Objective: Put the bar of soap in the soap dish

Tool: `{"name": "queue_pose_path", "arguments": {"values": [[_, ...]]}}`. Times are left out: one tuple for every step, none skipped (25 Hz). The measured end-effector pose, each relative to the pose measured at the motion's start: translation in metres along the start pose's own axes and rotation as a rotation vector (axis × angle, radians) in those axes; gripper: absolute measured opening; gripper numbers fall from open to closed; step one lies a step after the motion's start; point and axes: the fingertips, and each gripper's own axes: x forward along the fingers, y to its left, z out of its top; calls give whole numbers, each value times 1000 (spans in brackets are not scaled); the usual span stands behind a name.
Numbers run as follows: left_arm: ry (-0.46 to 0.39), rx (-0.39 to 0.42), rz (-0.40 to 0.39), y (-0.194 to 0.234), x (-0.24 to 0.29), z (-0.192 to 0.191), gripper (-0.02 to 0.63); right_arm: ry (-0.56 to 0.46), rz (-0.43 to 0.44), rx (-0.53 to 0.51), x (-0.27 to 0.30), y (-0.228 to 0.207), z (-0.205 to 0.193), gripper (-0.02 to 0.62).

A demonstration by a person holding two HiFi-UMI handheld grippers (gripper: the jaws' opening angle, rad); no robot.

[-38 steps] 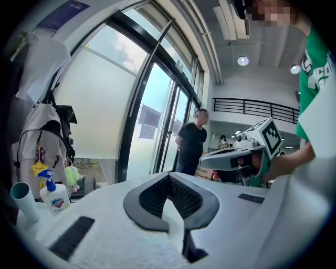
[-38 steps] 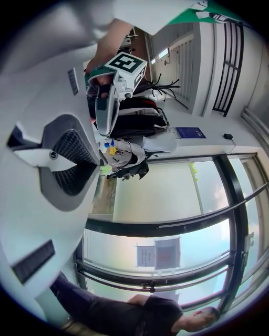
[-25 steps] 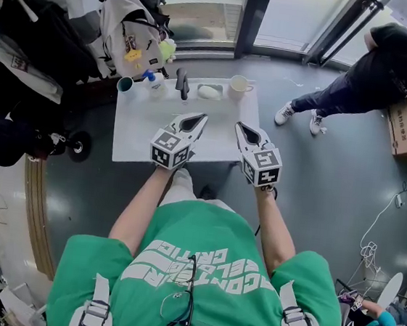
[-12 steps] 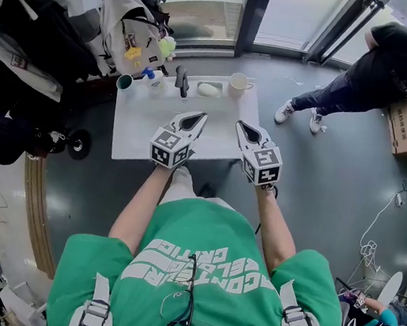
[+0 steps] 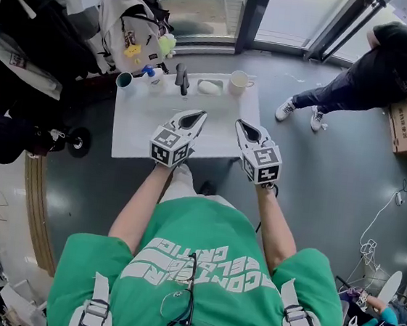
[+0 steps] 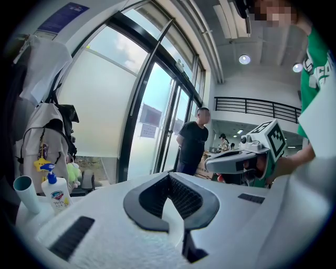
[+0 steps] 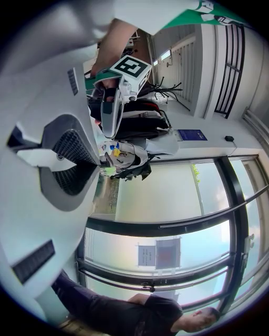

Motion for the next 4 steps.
{"name": "queue_pose_path", "arguments": {"values": [[0, 0, -1, 0, 0, 1, 5, 1, 0, 0, 0, 0, 0, 12], [-1, -1, -1, 0, 1, 1, 5, 3, 0, 0, 1, -1, 1, 12], [-1, -2, -2, 1, 1, 1, 5, 4, -1, -1, 1, -1, 1, 12], [-1, -3, -2, 1, 2, 2, 5, 6, -1, -1, 1, -2, 1, 12]]}}
